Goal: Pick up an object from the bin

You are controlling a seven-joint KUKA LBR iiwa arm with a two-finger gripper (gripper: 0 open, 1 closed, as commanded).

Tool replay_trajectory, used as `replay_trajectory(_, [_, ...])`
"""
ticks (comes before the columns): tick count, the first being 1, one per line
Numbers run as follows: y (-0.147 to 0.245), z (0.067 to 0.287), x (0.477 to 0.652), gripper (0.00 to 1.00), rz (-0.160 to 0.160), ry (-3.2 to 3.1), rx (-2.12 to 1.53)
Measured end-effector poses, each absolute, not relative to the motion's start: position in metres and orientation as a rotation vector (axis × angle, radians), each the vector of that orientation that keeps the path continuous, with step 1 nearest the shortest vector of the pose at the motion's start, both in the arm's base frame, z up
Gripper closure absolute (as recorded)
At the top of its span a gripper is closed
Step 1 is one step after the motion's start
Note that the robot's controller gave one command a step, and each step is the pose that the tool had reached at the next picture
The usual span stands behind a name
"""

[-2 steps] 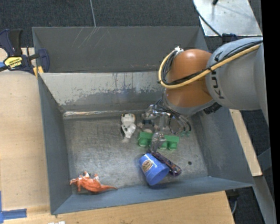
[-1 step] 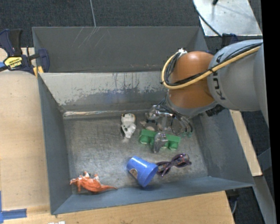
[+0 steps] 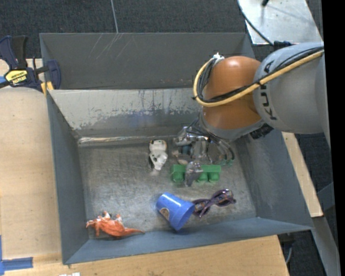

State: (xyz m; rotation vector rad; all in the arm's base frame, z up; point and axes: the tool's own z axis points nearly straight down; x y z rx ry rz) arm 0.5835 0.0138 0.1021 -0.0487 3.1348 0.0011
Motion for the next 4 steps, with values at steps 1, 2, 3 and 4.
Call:
replay_trajectory(1, [-0.005,0.078,0.588,0.00,0.001,3.138,-0.011])
replay_trajectory(2, [-0.003,0.076,0.603,1.00,-0.005,3.124,0.110])
replay_trajectory(3, [-0.003,0.076,0.603,1.00,-0.004,3.124,0.110])
replay_trajectory(4, [-0.003,0.079,0.602,1.00,-0.004,3.128,0.110])
